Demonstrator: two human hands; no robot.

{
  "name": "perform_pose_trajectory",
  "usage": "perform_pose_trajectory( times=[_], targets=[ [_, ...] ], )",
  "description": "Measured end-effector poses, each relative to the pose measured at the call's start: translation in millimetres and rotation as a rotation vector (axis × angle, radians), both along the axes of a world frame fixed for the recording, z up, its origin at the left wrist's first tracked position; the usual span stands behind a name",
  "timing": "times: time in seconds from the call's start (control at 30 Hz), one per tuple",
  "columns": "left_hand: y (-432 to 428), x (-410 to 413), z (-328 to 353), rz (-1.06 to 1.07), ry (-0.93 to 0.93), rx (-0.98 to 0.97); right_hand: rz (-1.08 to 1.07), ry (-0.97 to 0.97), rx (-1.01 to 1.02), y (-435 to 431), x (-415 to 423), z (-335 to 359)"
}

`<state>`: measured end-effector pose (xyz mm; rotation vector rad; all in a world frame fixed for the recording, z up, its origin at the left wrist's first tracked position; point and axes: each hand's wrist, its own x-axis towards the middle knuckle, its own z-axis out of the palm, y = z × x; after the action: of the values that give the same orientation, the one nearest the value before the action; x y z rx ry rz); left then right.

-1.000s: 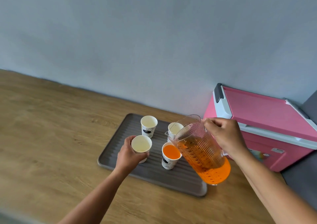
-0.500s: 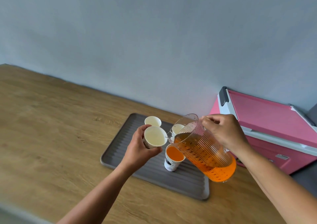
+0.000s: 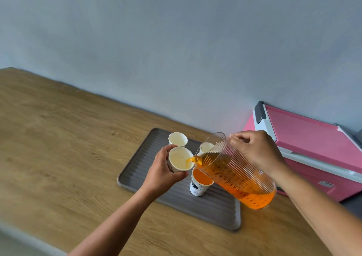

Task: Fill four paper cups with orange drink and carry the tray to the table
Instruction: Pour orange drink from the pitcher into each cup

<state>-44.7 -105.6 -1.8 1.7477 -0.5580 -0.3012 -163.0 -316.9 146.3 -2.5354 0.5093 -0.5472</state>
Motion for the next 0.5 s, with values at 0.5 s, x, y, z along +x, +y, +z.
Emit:
perform_pose_trajectory(
  times=[0.5],
  targets=[
    [3.0,-3.9,-4.6,0.006,0.006,0.008,0.016,0.051,-0.034,0.2,2.3,-3.4]
  ],
)
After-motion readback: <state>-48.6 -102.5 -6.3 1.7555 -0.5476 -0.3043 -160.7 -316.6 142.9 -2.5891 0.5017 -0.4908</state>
